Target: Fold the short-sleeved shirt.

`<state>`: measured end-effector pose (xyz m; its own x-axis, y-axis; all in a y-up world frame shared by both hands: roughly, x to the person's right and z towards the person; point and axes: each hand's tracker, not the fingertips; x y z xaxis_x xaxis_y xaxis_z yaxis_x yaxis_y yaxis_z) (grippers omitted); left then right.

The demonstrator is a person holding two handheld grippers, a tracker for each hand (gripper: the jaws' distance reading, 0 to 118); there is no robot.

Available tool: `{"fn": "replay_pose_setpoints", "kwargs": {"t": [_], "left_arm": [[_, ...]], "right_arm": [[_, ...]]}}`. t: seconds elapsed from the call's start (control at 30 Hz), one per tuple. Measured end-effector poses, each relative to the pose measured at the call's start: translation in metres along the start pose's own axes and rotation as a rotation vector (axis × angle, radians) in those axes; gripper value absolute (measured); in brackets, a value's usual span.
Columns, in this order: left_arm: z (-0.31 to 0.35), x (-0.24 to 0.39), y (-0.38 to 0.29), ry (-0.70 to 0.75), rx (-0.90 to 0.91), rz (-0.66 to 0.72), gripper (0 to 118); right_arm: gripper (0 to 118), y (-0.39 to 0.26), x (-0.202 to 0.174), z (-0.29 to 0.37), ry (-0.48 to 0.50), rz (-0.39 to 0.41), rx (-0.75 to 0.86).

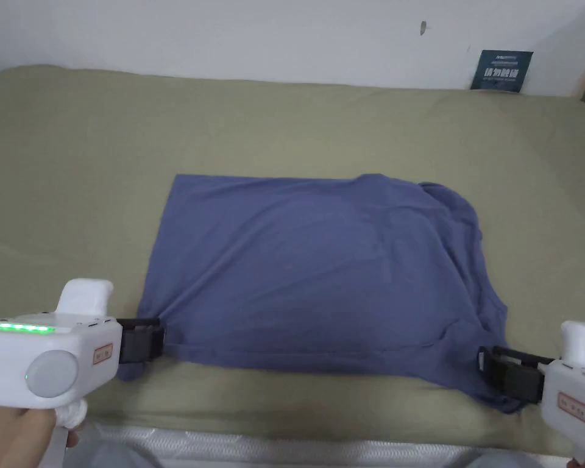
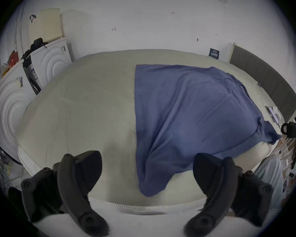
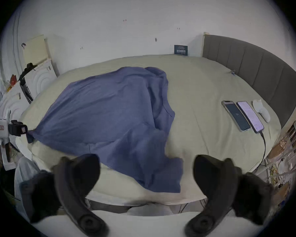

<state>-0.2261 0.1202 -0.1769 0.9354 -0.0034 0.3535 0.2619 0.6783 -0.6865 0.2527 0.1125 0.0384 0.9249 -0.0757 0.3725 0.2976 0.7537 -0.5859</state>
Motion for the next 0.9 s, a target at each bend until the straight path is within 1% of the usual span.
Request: {"fn": "replay_pose_setpoints", "kwargs": {"t": [0.03,0.07,0.1,0.13,0.17,0.2,0.23,0.43,0.57,0.6,0.63,0.67,0.7,0.73,0.77,0.83,0.87,0.9], "left_arm": [[0.002,0.001,0.000,-0.002,0.008,0.011,81],[0.007,-0.002,0.000,-0.008,0.023,0.026,50],[0.009,-0.002,0.001,-0.011,0.041,0.048,11],[0.010,-0.002,0.002,-0.007,0.047,0.062,0],[0.009,-0.003,0.003,-0.012,0.041,0.065,0],[0.011,-0.004,0.003,-0.021,0.052,0.080,0],[0.010,-0.004,0.004,-0.027,0.050,0.083,0],[0.006,-0.006,0.004,0.000,0.027,0.068,0],[0.002,-0.014,-0.004,-0.039,-0.028,0.092,0],[0.003,-0.016,-0.004,-0.037,-0.043,0.097,5],[0.001,-0.016,-0.006,-0.056,-0.062,0.086,37],[-0.003,-0.014,-0.008,-0.071,-0.083,0.067,79],[-0.007,-0.012,-0.010,-0.078,-0.113,0.050,114],[-0.010,-0.010,-0.012,-0.071,-0.134,0.038,118],[-0.009,-0.006,-0.015,-0.028,-0.088,0.025,116],[-0.015,-0.003,-0.013,0.009,-0.109,0.032,112],[-0.016,-0.003,-0.011,0.013,-0.117,0.040,104],[-0.019,-0.003,-0.009,0.000,-0.127,0.044,86]], "right_arm": [[80,0.002,0.001,0.001,-0.001,-0.009,0.004],[53,0.004,0.002,0.003,0.001,-0.025,0.017],[19,0.006,0.003,0.006,-0.005,-0.036,0.031],[0,0.006,0.004,0.006,-0.008,-0.046,0.044],[0,0.007,0.004,0.005,-0.019,-0.053,0.055],[0,0.008,0.005,0.006,-0.053,-0.055,0.109],[0,0.008,0.006,0.008,-0.031,-0.048,0.078],[0,0.007,0.006,0.009,-0.043,-0.057,0.065],[0,0.003,0.005,0.011,-0.043,-0.045,0.044],[0,0.001,0.005,0.011,-0.045,-0.042,0.041],[0,0.002,0.006,0.010,-0.047,-0.041,0.039],[0,0.001,0.007,0.010,-0.047,-0.043,0.035],[0,0.000,0.008,0.010,-0.044,-0.045,0.030],[0,-0.002,0.009,0.009,-0.038,-0.047,0.028],[0,-0.003,0.010,0.007,-0.034,-0.046,0.026],[0,-0.005,0.009,0.006,-0.035,-0.035,0.016],[0,-0.006,0.009,0.006,-0.036,-0.032,0.012],[0,-0.007,0.014,-0.001,-0.036,-0.031,0.004]]}}
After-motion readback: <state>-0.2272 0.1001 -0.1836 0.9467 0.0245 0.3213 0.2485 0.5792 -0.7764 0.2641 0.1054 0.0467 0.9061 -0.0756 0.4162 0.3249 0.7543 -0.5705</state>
